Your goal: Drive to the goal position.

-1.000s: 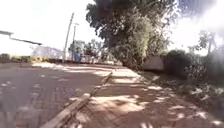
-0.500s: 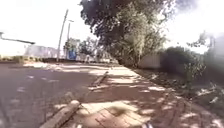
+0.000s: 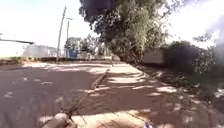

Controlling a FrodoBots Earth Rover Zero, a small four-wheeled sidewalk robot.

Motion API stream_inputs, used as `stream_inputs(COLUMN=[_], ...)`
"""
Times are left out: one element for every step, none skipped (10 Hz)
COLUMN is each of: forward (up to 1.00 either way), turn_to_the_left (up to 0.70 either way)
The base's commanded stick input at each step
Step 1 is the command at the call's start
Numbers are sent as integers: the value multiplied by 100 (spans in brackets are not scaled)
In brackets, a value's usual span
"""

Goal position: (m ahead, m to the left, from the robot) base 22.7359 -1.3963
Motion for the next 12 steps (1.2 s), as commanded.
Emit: stream_inputs(forward=[85, 85, 82, 70, 70, 70, 70, 70, 70, 70, 70, 70], turn_to_the_left=[0, -2, -19, -34, -34, -34, -34, -33, -25, 0, 0, 0])
